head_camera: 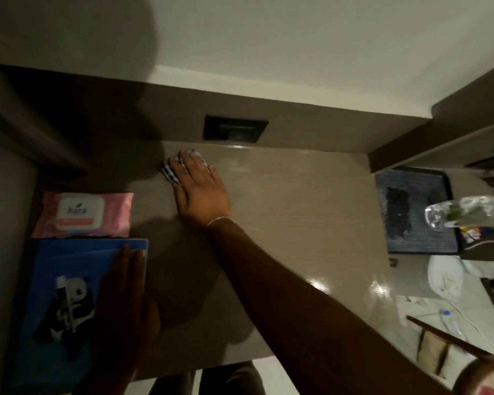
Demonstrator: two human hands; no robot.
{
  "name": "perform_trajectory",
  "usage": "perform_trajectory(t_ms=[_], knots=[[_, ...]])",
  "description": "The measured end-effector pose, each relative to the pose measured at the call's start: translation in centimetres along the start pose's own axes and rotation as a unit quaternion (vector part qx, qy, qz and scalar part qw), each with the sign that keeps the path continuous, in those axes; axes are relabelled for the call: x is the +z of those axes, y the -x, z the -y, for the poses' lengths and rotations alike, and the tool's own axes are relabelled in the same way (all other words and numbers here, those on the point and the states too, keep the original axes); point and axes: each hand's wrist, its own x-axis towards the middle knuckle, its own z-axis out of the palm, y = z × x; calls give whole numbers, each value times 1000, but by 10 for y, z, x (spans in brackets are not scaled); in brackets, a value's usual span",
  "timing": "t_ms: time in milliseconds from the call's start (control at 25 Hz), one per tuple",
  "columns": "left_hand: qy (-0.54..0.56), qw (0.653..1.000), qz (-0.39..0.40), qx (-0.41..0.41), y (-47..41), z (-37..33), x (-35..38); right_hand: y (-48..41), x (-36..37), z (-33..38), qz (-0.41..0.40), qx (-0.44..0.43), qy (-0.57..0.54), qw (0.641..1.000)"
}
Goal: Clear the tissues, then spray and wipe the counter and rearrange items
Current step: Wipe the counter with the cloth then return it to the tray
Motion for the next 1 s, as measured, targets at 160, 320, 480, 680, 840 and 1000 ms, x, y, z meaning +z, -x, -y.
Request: perform_trajectory(t_ms=[160,320,480,680,840,1000], knots=[[0,1000,2,2,-6,-3,1,24,-42,-104,-96,119,21,988],[-10,1000,2,-11,-10,-8,2,75,-91,-213,-108,256,32,960],[-13,1000,-1,-13,-9,-13,-1,89,-120,-278,-121,326,51,936],[-8,1000,17,-24,-5,-11,0,93,-115,-265,-140,354,16,925],[-13,999,29,-24,-7,-5,2,136,-66,-145,-123,186,-11,975],[2,1000,17,-16,-8,-9,-4,254,27,-6,14,-79,-28,996]])
